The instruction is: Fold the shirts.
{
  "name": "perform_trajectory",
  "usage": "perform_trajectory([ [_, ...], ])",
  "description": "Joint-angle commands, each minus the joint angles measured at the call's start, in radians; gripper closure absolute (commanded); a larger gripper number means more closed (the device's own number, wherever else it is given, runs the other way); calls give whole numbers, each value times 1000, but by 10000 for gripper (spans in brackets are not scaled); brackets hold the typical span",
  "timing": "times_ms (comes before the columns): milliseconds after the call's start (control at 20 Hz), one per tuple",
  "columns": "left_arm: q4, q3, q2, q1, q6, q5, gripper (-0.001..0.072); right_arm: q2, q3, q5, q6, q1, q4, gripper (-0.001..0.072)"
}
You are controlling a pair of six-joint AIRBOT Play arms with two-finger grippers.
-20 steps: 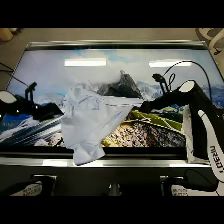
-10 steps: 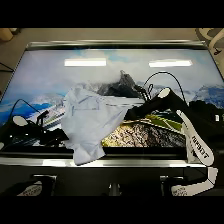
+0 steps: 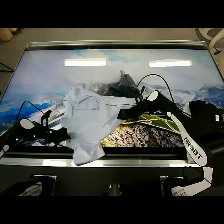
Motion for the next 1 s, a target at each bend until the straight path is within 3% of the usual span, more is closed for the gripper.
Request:
perform_trajectory([
  [0, -106, 15, 6, -15, 25, 48, 676, -2, 0, -110, 66, 51, -2, 156],
  [50, -126, 30, 13, -15, 60, 48, 681, -2, 0, -111, 64, 56, -2, 263],
  [100, -142, 50, 26, -15, 97, 47, 682, -1, 0, -108, 63, 56, -4, 550],
  [150, -145, 76, 48, -15, 116, 44, 682, 2, 2, -95, 55, 51, -8, 697],
  [300, -142, 227, 186, -14, 121, 61, 684, 92, 69, -5, -105, 13, -65, 699],
  [450, -142, 526, 361, -14, 127, 145, 683, 293, 265, 109, -277, -50, -84, 698],
  [550, -142, 764, 454, -14, 127, 268, 684, 466, 436, 125, -285, -89, -90, 698],
  [700, -142, 1035, 532, -15, 124, 420, 683, 700, 589, 38, -285, -101, -141, 697],
  [950, -182, 1140, 566, -14, 90, 325, 683, 892, 599, -4, -164, -101, -137, 697],
])
